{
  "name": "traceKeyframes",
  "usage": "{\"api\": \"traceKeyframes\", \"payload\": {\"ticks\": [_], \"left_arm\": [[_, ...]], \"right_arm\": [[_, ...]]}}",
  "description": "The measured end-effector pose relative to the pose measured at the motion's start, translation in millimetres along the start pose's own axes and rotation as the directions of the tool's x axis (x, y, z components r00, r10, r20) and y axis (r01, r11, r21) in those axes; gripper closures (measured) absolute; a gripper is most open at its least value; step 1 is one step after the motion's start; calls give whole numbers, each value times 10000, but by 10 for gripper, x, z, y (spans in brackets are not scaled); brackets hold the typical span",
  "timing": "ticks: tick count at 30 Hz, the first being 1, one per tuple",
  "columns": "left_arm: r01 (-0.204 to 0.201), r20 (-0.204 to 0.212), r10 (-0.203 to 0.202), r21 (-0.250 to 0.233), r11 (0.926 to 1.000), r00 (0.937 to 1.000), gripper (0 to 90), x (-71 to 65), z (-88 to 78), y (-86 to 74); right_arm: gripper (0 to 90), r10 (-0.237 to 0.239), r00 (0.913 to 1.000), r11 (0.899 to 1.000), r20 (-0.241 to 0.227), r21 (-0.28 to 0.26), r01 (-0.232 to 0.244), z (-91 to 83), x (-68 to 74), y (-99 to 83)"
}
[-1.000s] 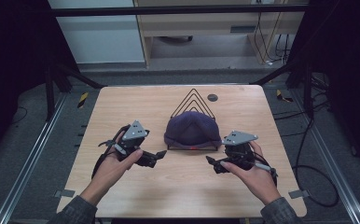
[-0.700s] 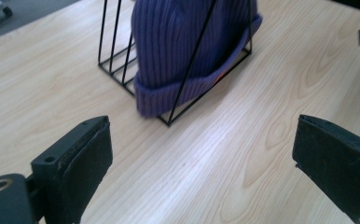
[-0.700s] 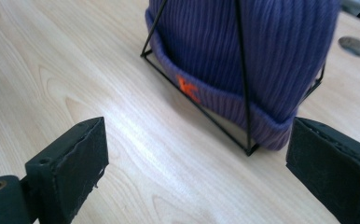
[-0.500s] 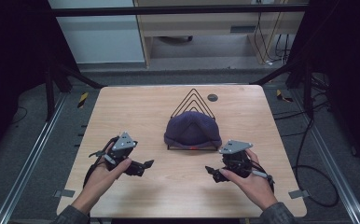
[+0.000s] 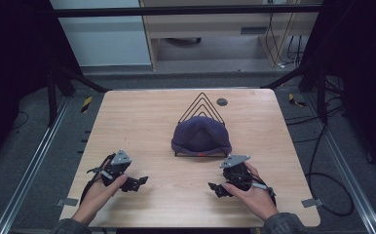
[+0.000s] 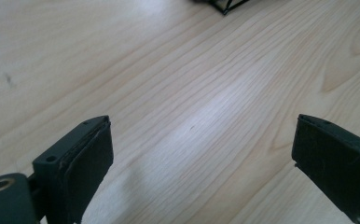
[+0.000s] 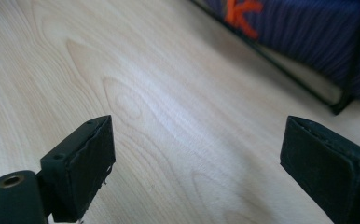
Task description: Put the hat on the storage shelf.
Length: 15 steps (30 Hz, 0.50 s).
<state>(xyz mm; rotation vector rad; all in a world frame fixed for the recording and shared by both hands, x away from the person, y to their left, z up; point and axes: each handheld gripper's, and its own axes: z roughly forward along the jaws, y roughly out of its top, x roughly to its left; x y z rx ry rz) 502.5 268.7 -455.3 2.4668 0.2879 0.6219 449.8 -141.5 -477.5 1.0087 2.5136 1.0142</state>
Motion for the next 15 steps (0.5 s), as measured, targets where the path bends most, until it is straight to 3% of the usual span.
{"api": "traceKeyframes", "payload": {"ticks": [5, 10, 11, 12, 15], "left_arm": [[-108, 111, 103, 440, 9990, 9999, 52, 49, 74, -135], [-287, 322, 258, 913, 9954, 9991, 47, 4, 146, -114], [-535, 399, 495, 1050, 9930, 9980, 47, -3, 166, -102], [-800, 402, 755, 1256, 9888, 9963, 46, -12, 192, -96], [-742, 419, 695, 1232, 9896, 9967, 39, -21, 192, -97]], "right_arm": [[78, 450, 9990, 9982, -76, 402, -447, 199, -13, -109], [73, 417, 9990, 9989, 182, 202, -420, 223, -29, -133], [73, 410, 9989, 9990, 216, 169, -414, 223, -32, -139], [69, 133, 9981, 9999, 593, 49, -137, 235, -22, -169], [68, 176, 9979, 9998, 628, -8, -176, 234, -3, -178]]}}
